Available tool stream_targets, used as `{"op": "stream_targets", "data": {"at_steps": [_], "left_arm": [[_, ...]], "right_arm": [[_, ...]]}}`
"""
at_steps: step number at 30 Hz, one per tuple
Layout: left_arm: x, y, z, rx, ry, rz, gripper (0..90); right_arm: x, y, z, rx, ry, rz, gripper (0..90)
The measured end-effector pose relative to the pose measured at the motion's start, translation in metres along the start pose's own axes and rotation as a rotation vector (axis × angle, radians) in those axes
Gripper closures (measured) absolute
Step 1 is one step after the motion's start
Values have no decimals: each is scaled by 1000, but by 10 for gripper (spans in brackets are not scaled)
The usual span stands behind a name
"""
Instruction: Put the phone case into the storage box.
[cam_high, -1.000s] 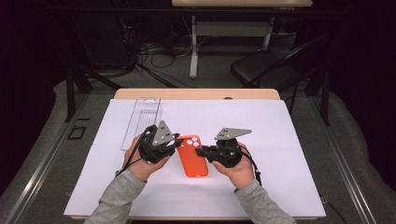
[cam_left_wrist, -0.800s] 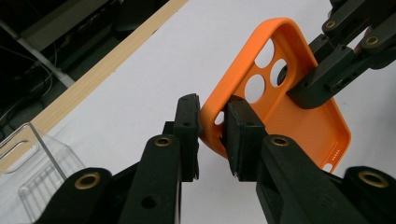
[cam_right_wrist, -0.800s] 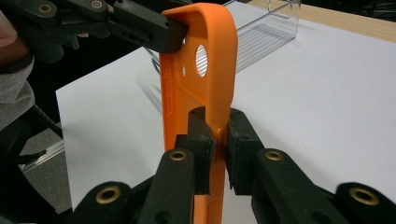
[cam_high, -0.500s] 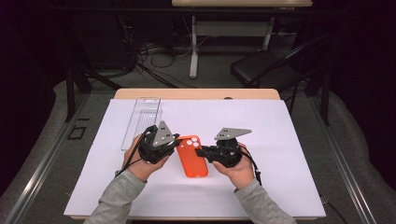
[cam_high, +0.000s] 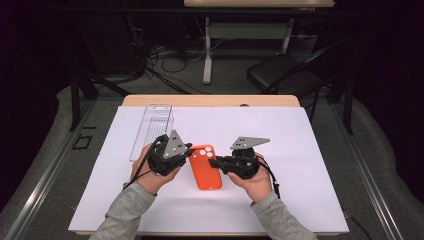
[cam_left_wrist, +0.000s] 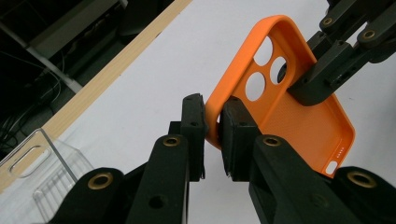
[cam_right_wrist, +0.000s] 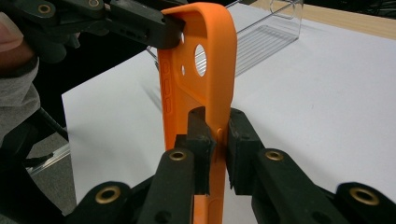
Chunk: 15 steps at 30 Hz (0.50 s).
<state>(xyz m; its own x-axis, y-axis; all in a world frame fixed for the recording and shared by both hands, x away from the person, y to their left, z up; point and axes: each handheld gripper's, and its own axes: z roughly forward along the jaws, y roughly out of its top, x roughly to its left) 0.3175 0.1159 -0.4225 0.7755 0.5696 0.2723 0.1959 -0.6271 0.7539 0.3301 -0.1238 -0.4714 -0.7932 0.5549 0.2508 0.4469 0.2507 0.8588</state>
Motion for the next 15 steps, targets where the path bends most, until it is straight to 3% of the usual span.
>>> {"op": "stream_targets", "data": {"at_steps": [15], "left_arm": [[0,0,-1,3,-1,-4,812]], "right_arm": [[-1,-1,1,-1,7,9,812]]}}
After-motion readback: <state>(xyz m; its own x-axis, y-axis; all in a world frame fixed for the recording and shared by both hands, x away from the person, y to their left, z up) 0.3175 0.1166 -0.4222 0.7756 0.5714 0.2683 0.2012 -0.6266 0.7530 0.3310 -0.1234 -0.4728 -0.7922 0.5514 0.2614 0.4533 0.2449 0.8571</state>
